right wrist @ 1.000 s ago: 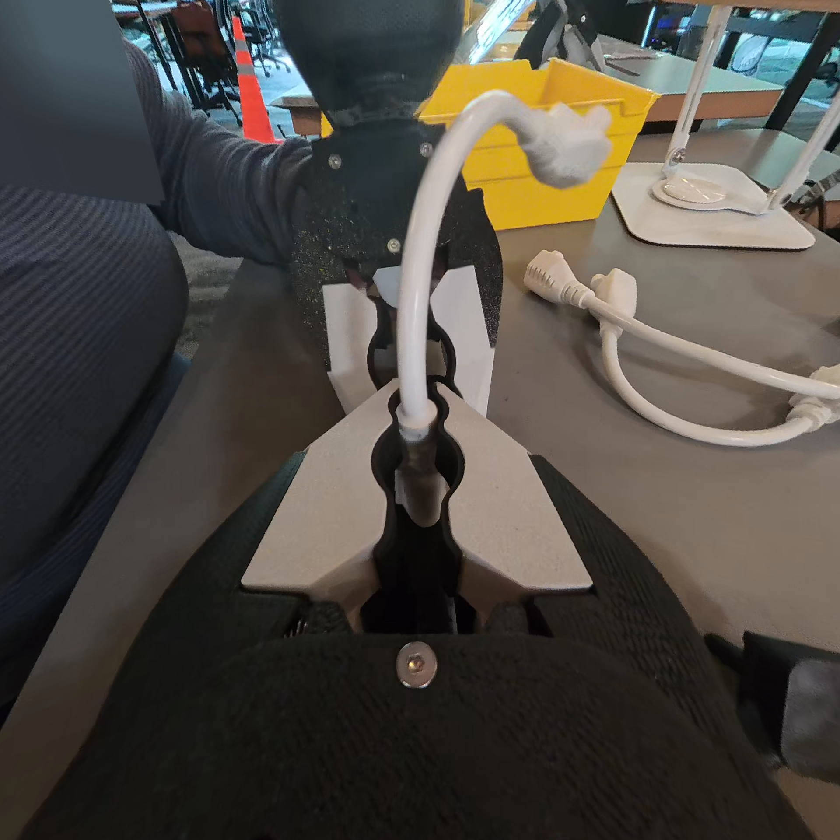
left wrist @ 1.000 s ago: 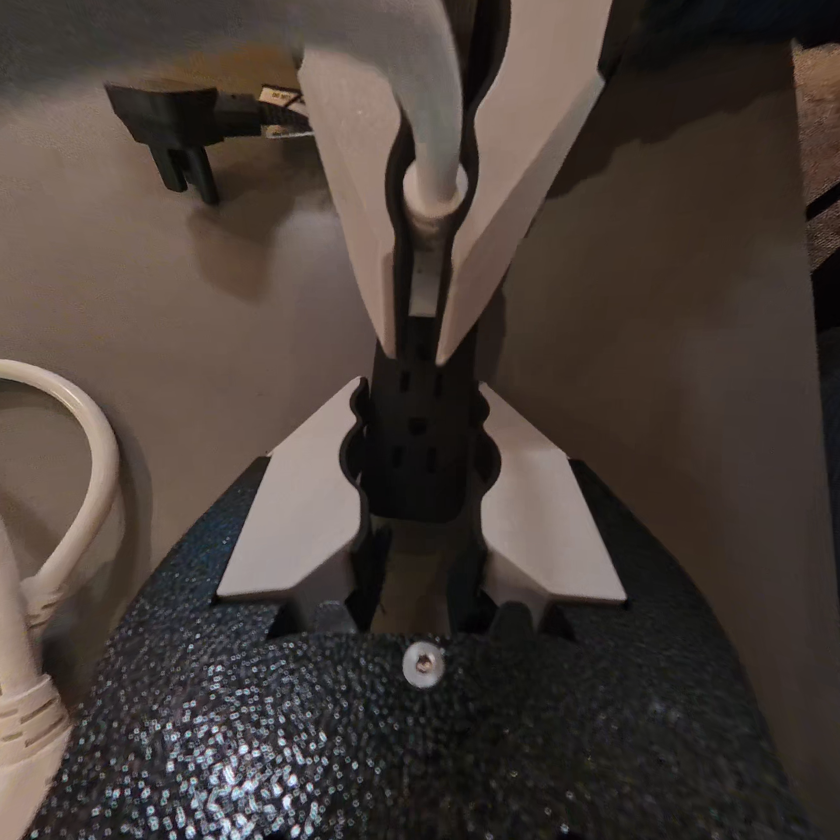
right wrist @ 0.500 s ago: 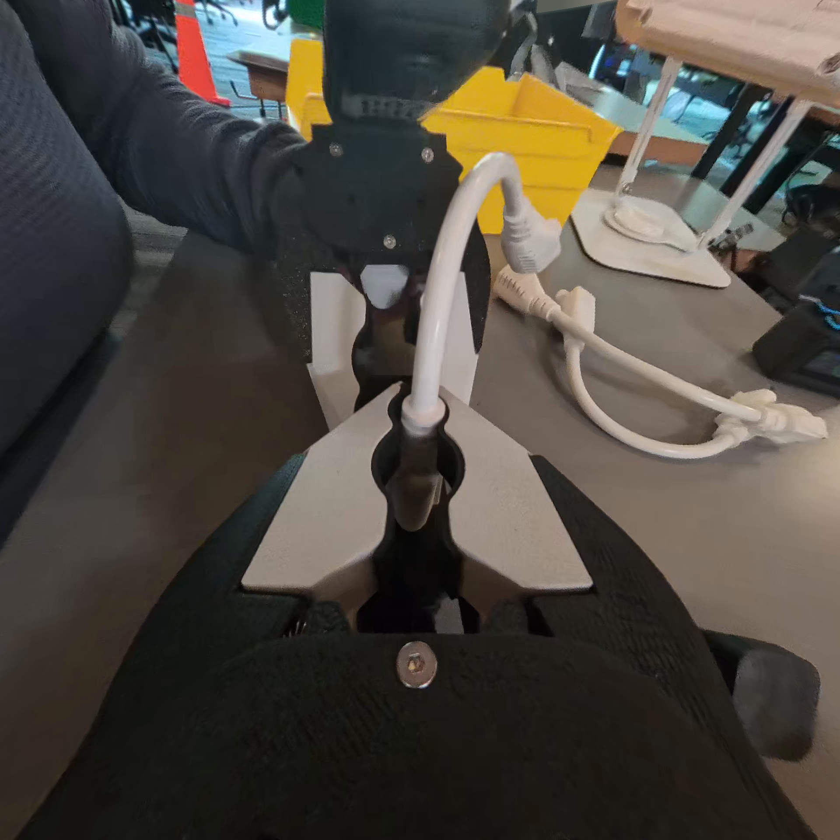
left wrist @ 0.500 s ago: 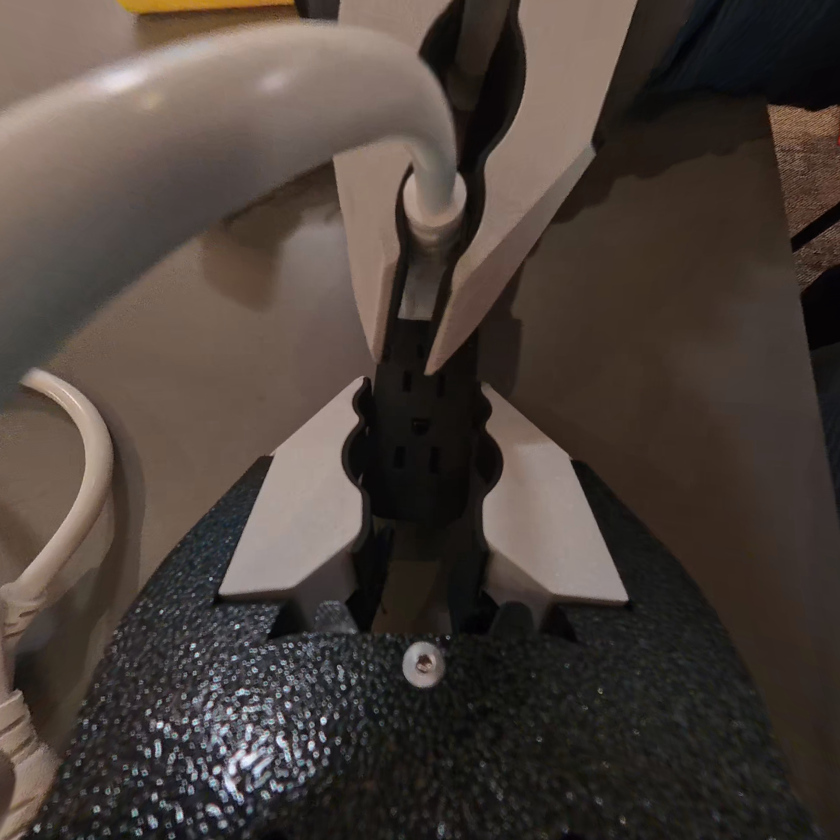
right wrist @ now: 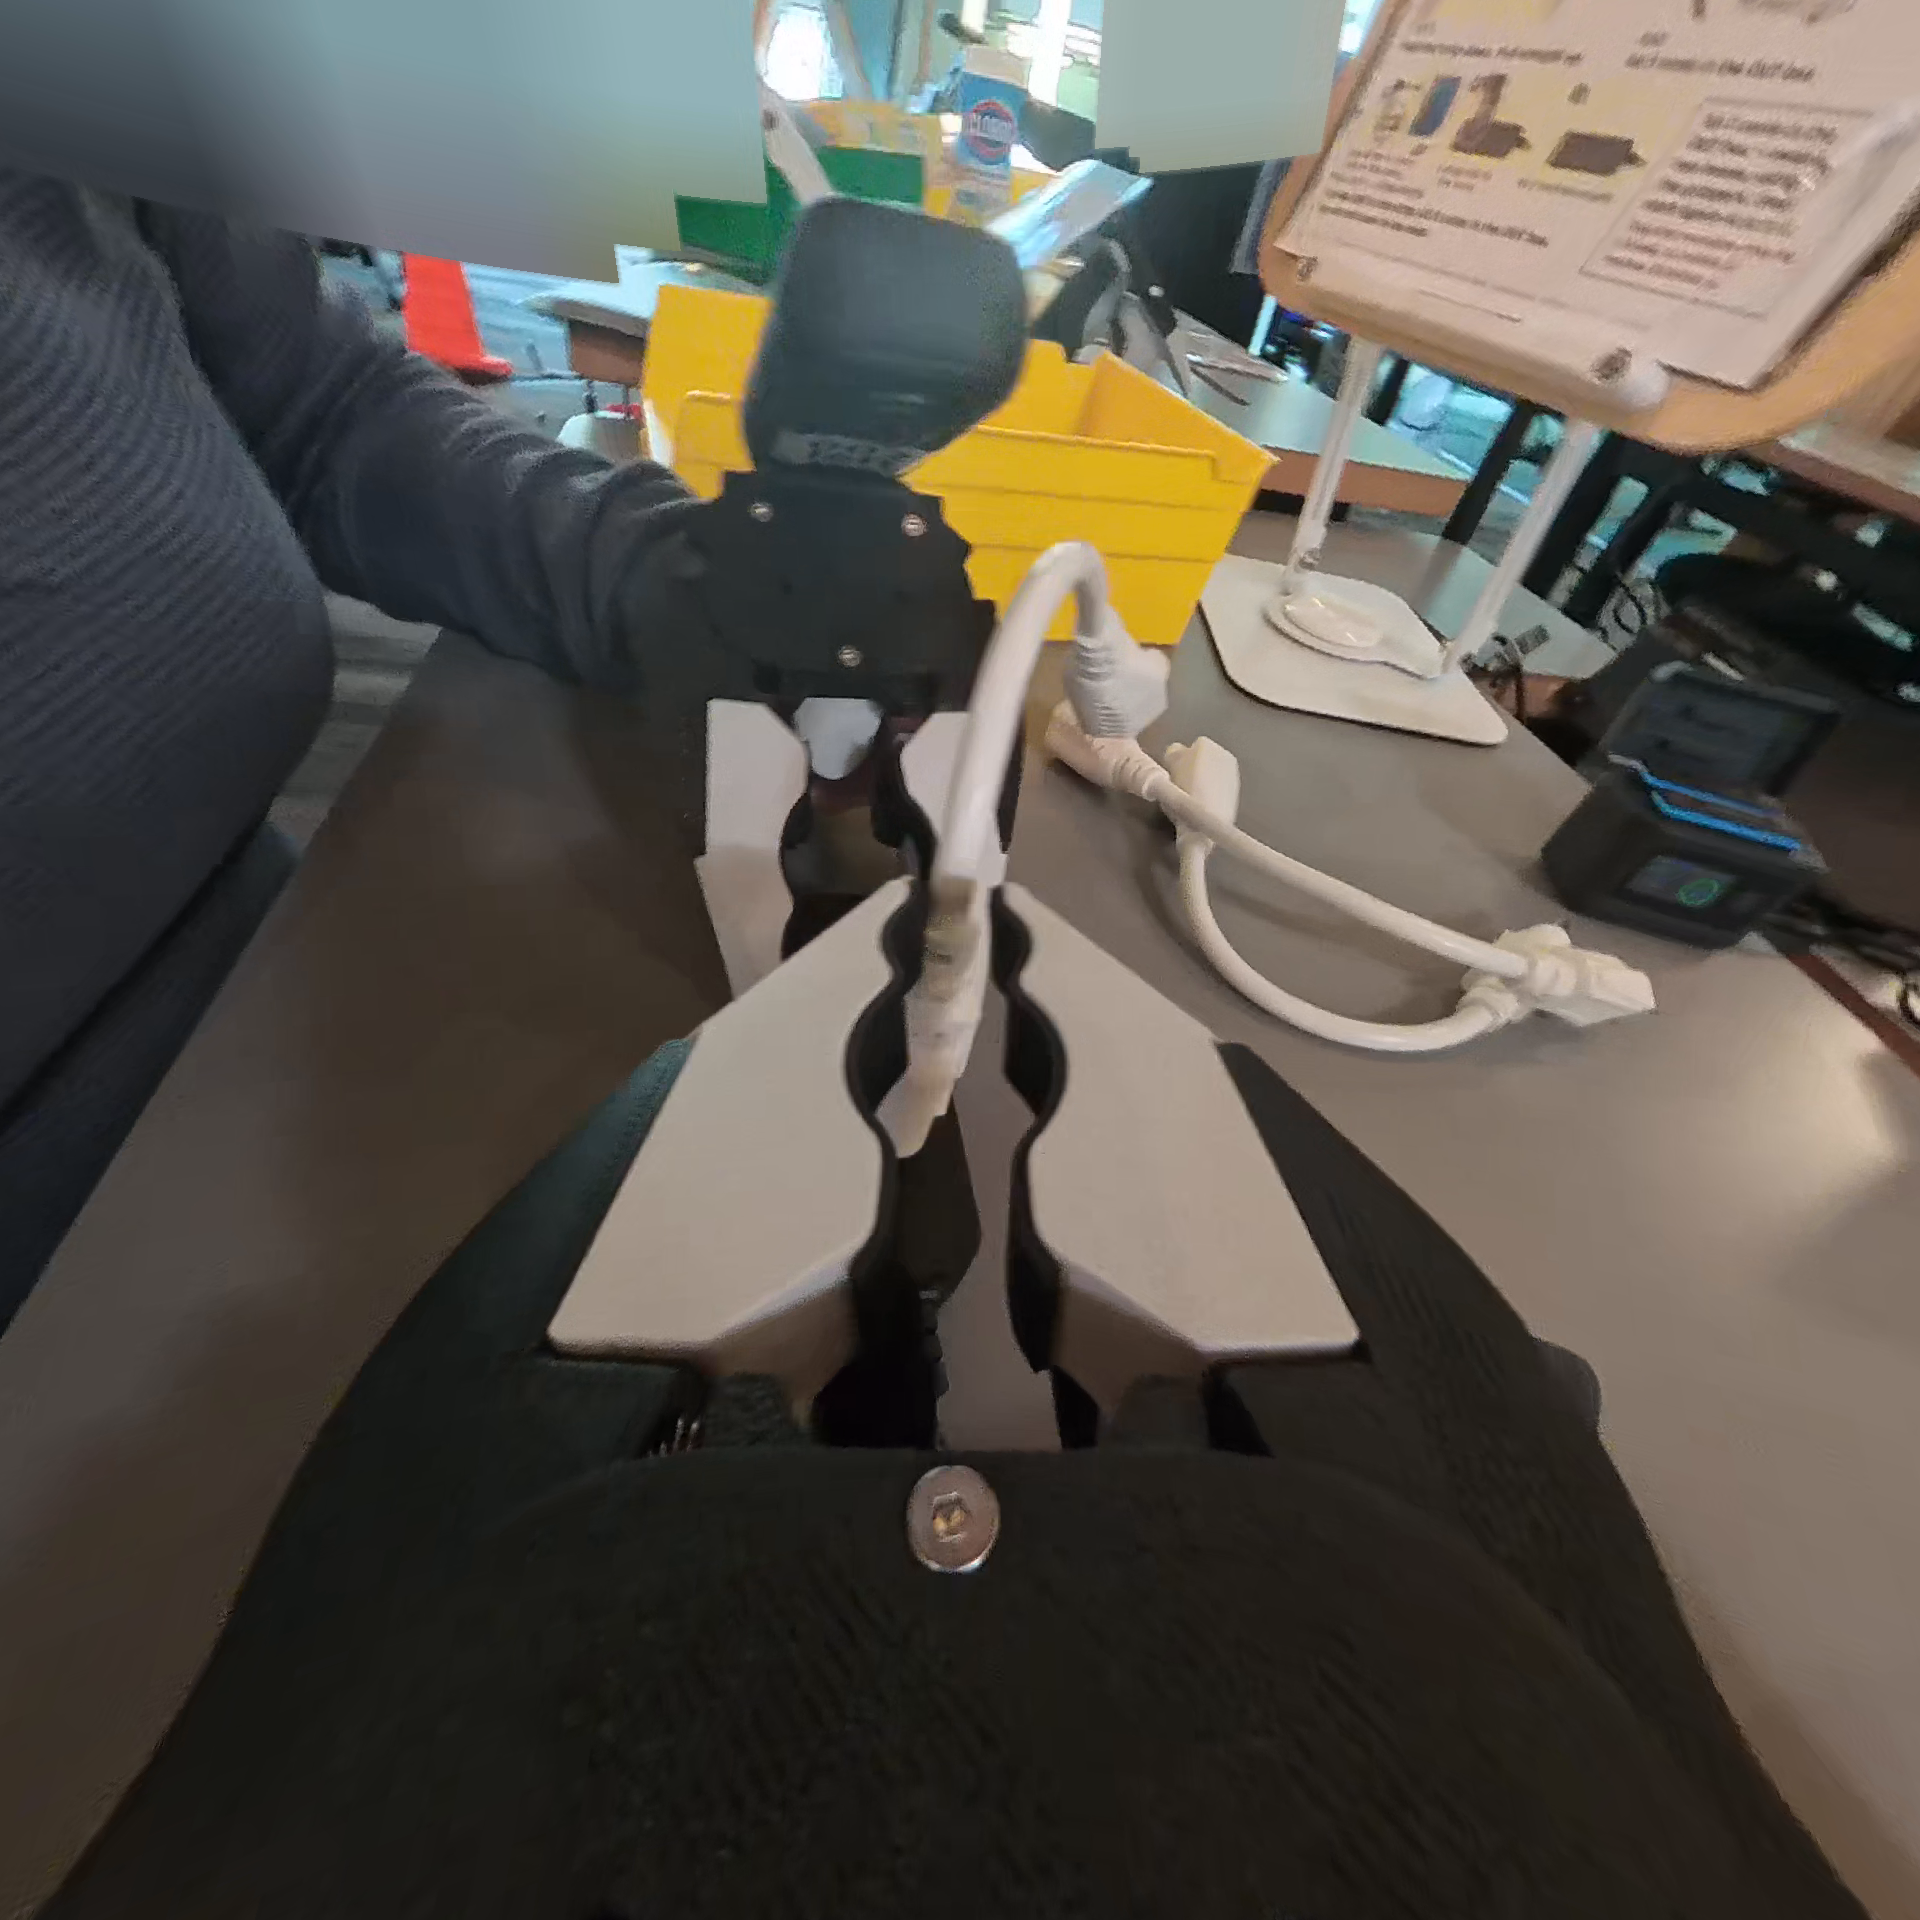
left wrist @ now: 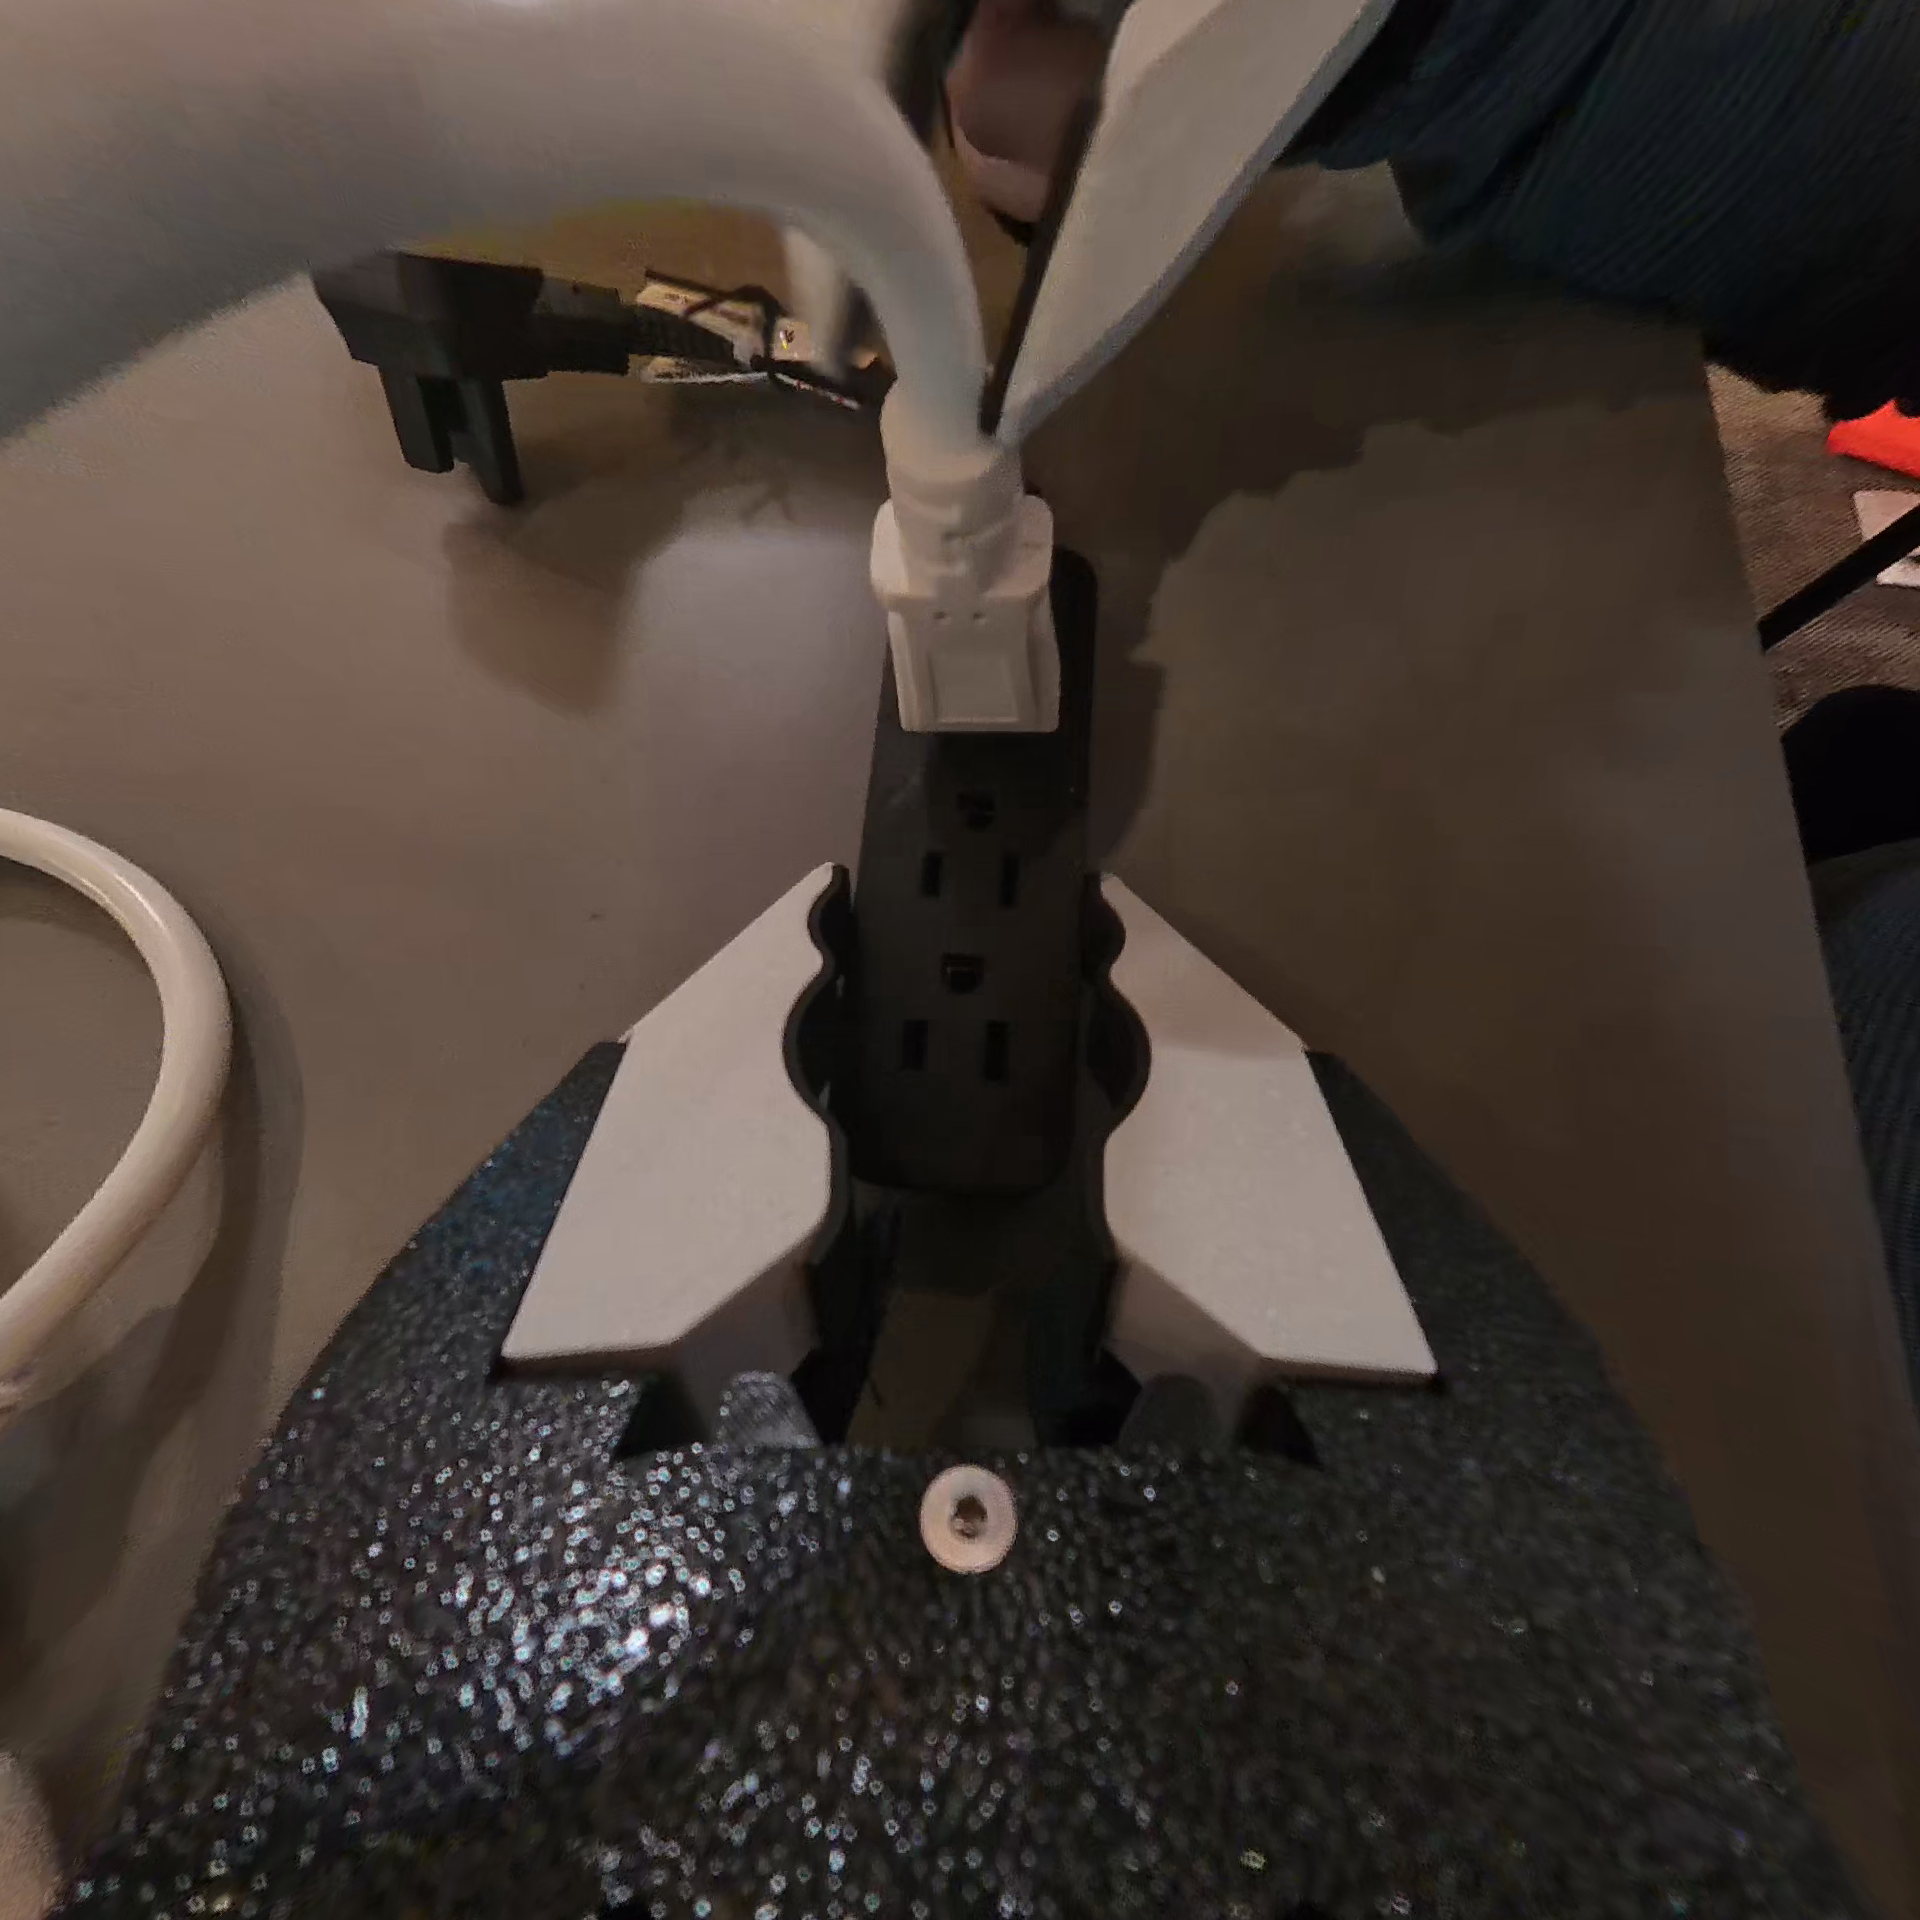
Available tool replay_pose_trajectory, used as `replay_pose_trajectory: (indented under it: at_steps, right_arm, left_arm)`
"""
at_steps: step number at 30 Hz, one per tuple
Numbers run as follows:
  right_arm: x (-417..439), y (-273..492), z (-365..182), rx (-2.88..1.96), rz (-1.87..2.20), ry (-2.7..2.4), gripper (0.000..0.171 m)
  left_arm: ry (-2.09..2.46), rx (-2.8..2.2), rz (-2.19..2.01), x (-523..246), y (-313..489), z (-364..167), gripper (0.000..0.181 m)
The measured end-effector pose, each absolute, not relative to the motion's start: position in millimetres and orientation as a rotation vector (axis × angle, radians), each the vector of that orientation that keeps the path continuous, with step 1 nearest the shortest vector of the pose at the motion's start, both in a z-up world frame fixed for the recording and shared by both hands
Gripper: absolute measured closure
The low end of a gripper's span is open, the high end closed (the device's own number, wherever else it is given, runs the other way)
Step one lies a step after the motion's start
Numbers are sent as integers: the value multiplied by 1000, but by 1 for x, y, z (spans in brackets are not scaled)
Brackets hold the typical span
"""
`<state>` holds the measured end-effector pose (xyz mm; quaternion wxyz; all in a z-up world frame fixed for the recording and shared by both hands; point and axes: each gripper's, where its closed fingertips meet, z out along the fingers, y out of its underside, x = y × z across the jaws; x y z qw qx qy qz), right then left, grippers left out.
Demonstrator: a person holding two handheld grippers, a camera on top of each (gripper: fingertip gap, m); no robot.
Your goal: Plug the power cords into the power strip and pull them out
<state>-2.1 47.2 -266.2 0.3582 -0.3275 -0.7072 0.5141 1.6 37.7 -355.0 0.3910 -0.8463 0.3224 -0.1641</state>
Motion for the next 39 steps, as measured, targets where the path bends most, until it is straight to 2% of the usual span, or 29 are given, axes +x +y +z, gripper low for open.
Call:
replay_pose_trajectory:
  at_steps: [6,18,21,23,24,28,39]
  right_arm:
    - [9,40,-268,-695,1256,-1898,164]
    - [10,40,-270,-782,1328,-1897,163]
    - [10,44,-269,-830,1329,-1885,159]
    - [13,46,-280,-910,1333,-1948,138]
    - [13,48,-286,-966,1338,-1975,134]
    - [11,45,-287,-963,1390,-1961,152]
    - [8,43,-290,-934,1358,-1979,157]
  left_arm:
    - [841,-2135,-381,4,38,-357,138]
    - [838,-2131,-390,4,39,-357,138]
    - [838,-2130,-392,4,39,-357,138]
    - [835,-2130,-397,4,39,-356,138]
    - [833,-2130,-400,4,39,-356,138]
    - [834,-2129,-400,4,39,-357,138]
    - [836,-2127,-398,5,38,-357,138]
